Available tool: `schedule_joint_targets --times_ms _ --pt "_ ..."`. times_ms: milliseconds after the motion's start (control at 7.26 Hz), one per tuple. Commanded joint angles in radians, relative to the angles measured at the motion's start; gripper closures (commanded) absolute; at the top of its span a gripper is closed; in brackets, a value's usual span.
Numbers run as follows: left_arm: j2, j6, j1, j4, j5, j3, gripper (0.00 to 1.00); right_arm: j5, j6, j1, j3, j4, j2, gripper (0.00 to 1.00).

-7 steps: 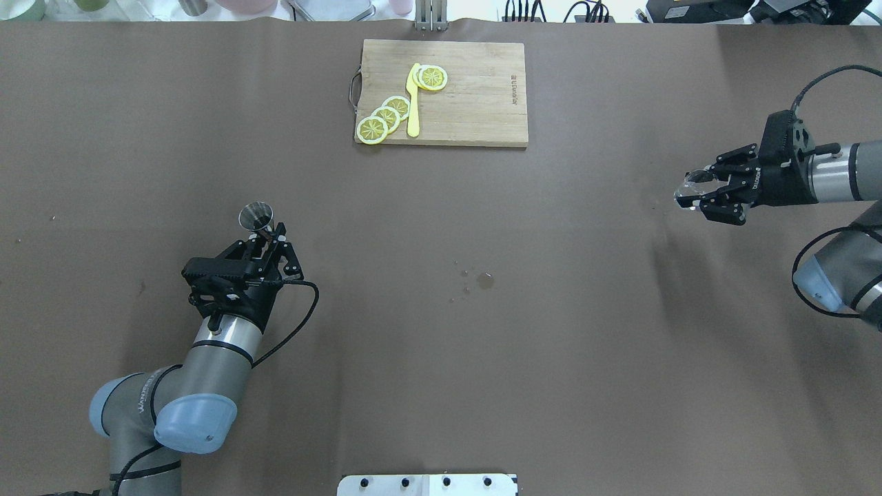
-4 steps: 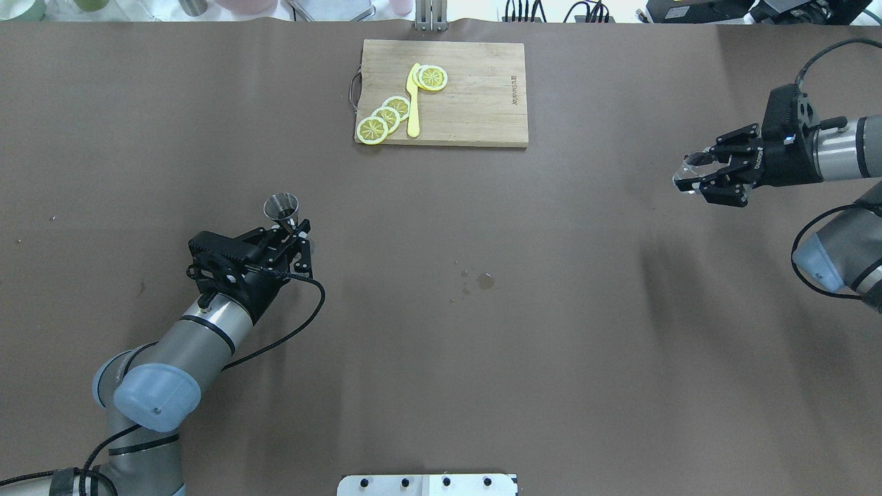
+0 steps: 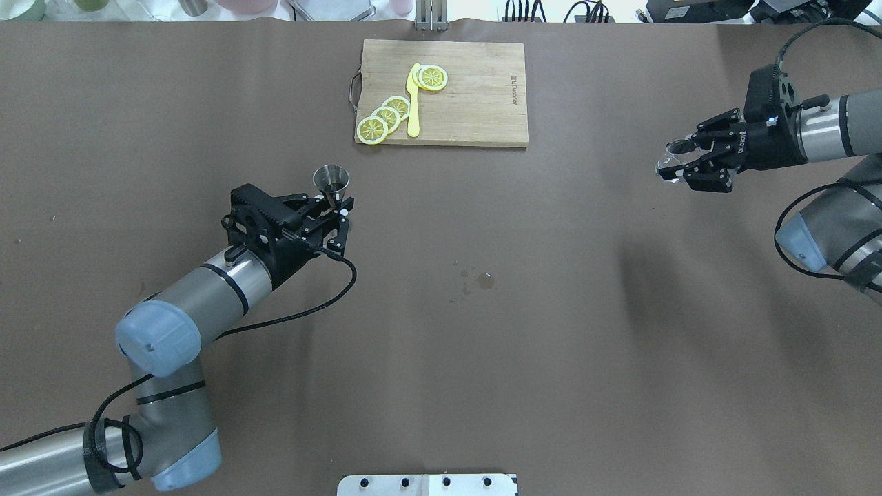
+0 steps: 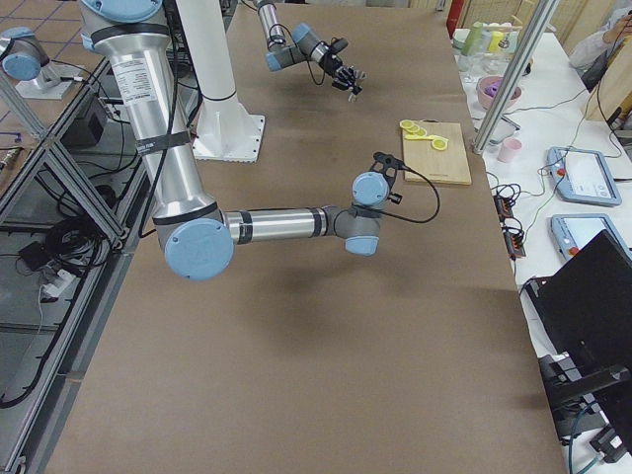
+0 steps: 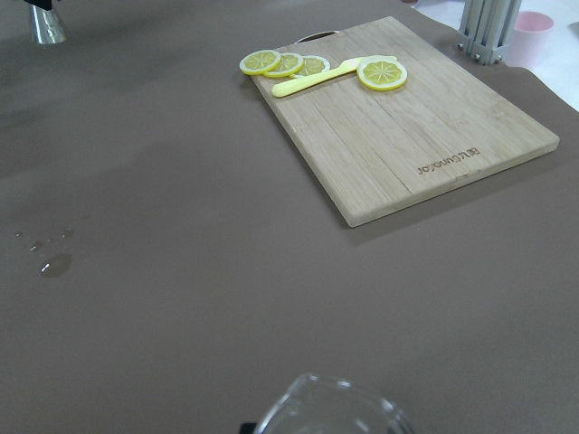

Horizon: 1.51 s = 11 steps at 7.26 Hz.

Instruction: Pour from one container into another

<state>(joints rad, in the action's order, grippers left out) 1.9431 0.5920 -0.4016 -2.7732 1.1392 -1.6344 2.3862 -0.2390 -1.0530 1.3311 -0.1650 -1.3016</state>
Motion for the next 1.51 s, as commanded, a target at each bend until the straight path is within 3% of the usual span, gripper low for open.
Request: schedule_joint_targets --times_ms 0,413,551,964,1377 --pt "0.106 -0.091 -0.144 0.065 0.309 0.031 1.00 0.072 0.010 -0.053 0.087 -0.121 0.010 1.00" --pt "0.219 -0.139 -0.152 0.070 0.385 0.085 1.00 0.061 0.030 -0.023 0.241 -0.290 0.005 1.00" --pt "0.241 -0.149 -0.154 0.069 0.449 0.090 1.00 0.018 0.047 0.002 0.290 -0.347 0.005 1.00" --pt "0.246 -0.181 -0.105 0.052 0.529 0.094 1.00 -0.100 0.146 0.077 0.423 -0.543 0.008 1.00" --pt "0.240 -0.201 -0.105 0.038 0.599 0.096 1.00 -0.101 0.276 0.082 0.528 -0.775 0.039 1.00"
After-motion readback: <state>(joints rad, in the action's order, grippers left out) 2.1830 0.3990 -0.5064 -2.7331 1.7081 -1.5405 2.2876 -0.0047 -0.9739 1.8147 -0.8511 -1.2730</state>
